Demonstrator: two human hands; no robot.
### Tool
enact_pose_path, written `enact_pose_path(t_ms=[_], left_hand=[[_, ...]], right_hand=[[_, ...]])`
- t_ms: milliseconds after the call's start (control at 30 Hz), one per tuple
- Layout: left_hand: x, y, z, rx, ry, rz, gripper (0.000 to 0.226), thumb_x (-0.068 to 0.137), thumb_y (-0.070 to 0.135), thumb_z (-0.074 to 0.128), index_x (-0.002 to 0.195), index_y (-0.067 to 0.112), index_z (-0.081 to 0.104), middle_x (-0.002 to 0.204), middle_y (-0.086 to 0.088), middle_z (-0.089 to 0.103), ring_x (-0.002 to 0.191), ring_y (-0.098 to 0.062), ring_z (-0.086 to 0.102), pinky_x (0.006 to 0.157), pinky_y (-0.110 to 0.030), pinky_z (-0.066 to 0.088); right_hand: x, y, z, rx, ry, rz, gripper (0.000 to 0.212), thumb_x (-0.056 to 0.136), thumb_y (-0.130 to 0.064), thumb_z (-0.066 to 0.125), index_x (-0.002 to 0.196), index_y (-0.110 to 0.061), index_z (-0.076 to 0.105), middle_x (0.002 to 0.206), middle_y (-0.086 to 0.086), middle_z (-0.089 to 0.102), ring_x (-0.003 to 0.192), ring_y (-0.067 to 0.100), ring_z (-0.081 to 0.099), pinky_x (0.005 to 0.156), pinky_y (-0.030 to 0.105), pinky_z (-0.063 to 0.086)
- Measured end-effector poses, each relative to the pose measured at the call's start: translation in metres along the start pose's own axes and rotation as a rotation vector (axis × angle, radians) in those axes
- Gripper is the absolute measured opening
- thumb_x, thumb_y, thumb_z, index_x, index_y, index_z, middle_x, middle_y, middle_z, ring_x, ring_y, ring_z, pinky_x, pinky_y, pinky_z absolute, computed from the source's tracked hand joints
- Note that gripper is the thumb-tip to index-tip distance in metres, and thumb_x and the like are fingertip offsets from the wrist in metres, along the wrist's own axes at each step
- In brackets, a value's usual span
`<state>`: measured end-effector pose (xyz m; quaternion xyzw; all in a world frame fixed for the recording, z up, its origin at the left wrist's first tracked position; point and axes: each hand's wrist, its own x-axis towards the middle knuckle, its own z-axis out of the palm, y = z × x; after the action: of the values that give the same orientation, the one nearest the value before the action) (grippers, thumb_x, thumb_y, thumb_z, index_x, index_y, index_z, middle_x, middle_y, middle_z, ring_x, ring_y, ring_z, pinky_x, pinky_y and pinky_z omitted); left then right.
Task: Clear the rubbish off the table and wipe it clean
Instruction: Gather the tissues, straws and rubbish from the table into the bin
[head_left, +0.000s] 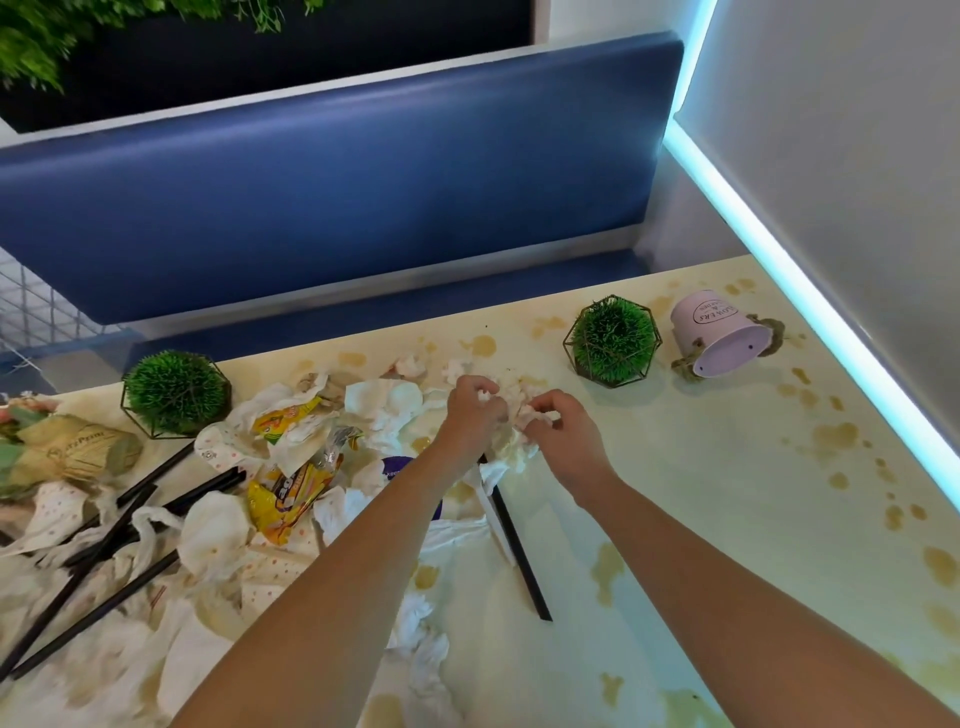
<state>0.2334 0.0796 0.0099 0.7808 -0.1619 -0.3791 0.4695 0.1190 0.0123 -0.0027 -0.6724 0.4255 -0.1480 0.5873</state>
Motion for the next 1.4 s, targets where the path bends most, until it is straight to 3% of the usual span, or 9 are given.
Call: enact_pose_path(t_ms=[67,167,367,467,600,733,900,1167,1400], left_hand=[[-0.007,0.001,0.006,-0.102,-0.030,-0.054,0.019,0.091,0.023,0.058,0.104,0.017,0.046,0.116,-0.006,0.051,0.085,-0.011,0.054,0.065,-0.021,0.042],[-0.013,-0.001,0.007,-0.086,-0.091,-0.065,0.057,0.092,0.052,0.056,0.124,0.007,0.041,0.118,-0.007,0.056,0.097,-0.013,0.057,0.065,-0.018,0.041],[-0.015,-0.002,0.000,0.036,-0.068,-0.107,0.053,0.095,0.046,0.053,0.133,0.015,0.034,0.122,-0.007,0.054,0.101,-0.017,0.054,0.068,-0.023,0.040],[-0.015,0.000,-0.004,-0.031,-0.070,-0.153,0.047,0.093,0.040,0.058,0.127,0.016,0.037,0.114,-0.008,0.058,0.094,-0.017,0.058,0.070,-0.024,0.046],[-0.008,-0.005,-0.009,-0.165,-0.085,-0.205,0.053,0.090,0.036,0.064,0.129,0.011,0.038,0.113,-0.011,0.062,0.102,-0.025,0.065,0.092,-0.041,0.053],[-0.005,0.004,-0.009,-0.232,-0.108,-0.214,0.054,0.094,0.053,0.051,0.118,0.005,0.054,0.099,-0.010,0.067,0.089,-0.023,0.067,0.084,-0.037,0.054],[-0.006,-0.004,-0.019,0.078,-0.095,-0.133,0.073,0.096,0.064,0.028,0.113,0.001,0.060,0.081,-0.002,0.064,0.063,-0.010,0.061,0.062,-0.027,0.041],[-0.002,-0.013,-0.028,0.083,0.021,-0.117,0.021,0.097,0.025,0.052,0.109,0.012,0.042,0.085,-0.006,0.060,0.055,-0.014,0.051,0.048,-0.021,0.039],[0.008,-0.019,-0.031,0.309,0.037,-0.019,0.039,0.099,0.041,0.045,0.114,0.010,0.061,0.109,-0.007,0.064,0.096,-0.023,0.062,0.087,-0.038,0.049]], right_hand=[[-0.003,-0.003,0.002,-0.004,0.004,-0.028,0.009,0.088,-0.012,0.063,0.093,-0.020,0.062,0.107,-0.005,0.054,0.071,0.008,0.051,0.057,0.012,0.039],[-0.007,-0.009,0.004,0.005,0.004,-0.047,0.012,0.086,-0.011,0.067,0.097,-0.016,0.064,0.109,-0.006,0.053,0.074,0.004,0.055,0.055,0.004,0.040],[-0.011,-0.015,0.010,0.150,-0.010,0.033,0.064,0.084,-0.002,0.068,0.137,-0.024,0.037,0.125,0.001,0.041,0.095,0.013,0.057,0.072,0.016,0.051],[-0.012,-0.020,0.012,0.079,-0.119,0.062,0.064,0.090,-0.004,0.058,0.148,-0.023,0.035,0.139,0.002,0.029,0.117,0.019,0.050,0.089,0.026,0.048],[-0.014,-0.024,0.016,0.195,-0.186,0.124,0.055,0.092,-0.011,0.057,0.143,-0.022,0.038,0.140,0.001,0.033,0.116,0.016,0.049,0.070,0.015,0.043],[-0.011,-0.021,0.023,0.220,-0.242,0.146,0.065,0.080,-0.034,0.069,0.136,-0.025,0.036,0.137,0.006,0.044,0.109,0.019,0.061,0.068,0.021,0.050],[-0.007,-0.027,0.017,0.145,-0.184,0.159,0.025,0.094,-0.021,0.056,0.119,-0.019,0.052,0.106,0.002,0.058,0.079,0.009,0.057,0.061,0.021,0.043],[0.010,-0.017,0.000,0.147,0.143,0.227,0.027,0.090,-0.013,0.038,0.091,-0.021,0.064,0.072,0.000,0.054,0.063,0.015,0.046,0.057,0.027,0.034],[0.020,-0.017,0.001,-0.403,0.011,0.273,0.042,0.088,-0.049,0.047,0.079,-0.013,0.065,0.069,0.001,0.066,0.053,0.022,0.057,0.058,0.029,0.044]])
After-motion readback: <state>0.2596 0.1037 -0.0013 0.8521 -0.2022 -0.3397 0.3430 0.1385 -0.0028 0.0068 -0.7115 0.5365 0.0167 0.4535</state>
